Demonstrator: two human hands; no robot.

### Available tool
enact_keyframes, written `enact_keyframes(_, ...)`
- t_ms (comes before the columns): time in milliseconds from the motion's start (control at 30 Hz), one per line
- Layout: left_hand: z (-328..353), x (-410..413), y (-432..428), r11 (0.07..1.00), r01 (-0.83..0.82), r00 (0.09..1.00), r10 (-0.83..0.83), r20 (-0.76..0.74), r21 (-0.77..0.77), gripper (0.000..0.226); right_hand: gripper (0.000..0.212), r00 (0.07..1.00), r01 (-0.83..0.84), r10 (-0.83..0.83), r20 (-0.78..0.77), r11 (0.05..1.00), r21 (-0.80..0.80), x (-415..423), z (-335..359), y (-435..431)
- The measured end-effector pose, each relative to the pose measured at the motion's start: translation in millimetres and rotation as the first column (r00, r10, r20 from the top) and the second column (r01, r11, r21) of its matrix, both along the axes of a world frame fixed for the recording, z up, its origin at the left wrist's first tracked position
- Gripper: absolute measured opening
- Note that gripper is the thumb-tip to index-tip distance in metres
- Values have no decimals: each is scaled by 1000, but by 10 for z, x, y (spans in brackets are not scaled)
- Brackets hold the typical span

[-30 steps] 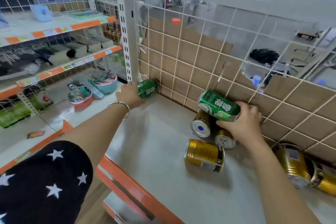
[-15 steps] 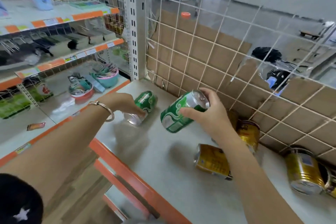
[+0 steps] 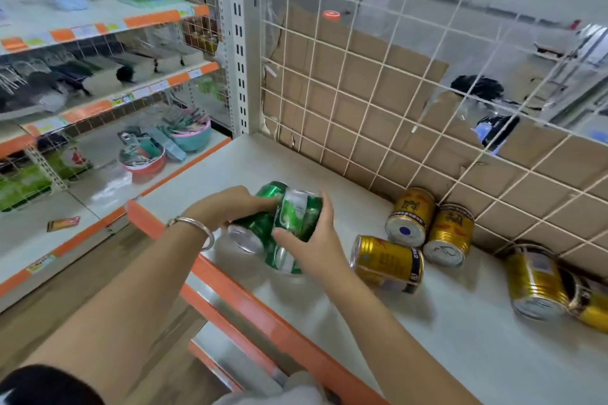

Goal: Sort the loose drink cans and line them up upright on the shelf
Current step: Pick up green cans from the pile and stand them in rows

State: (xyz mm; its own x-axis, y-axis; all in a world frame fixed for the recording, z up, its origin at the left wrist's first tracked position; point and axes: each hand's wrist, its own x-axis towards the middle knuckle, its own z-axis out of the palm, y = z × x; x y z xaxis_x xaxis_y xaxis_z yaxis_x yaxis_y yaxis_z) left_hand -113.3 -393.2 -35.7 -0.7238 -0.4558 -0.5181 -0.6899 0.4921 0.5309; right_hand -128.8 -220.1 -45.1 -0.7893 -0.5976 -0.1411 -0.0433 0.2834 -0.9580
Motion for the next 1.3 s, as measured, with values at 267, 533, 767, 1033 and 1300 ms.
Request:
enact_keyframes(267,71,327,324,889,-38,967,149,-209,456,45,63,910,193,-104,401,963,-188,38,93,257)
enact_keyframes(533,478,492,1035,625,36,891,334,-308,780,38,48,841,350,-129,526,871,-346,97,393,842)
enact_keyframes(767,563,685,1809,521,156,926,218,-308,839,44,73,854,395,-221,470,864,-311,390,582,1774)
enact_keyframes(1033,449,998,3240,407,273,957,-21,-290,872,54,60,747,644,-520,414,719,-260,1178,623,3299)
enact_keyframes(1300,428,1583,4749,238,276,935,-289,-204,931,46,72,509,859,-764,397,479,-180,2195,504,4729)
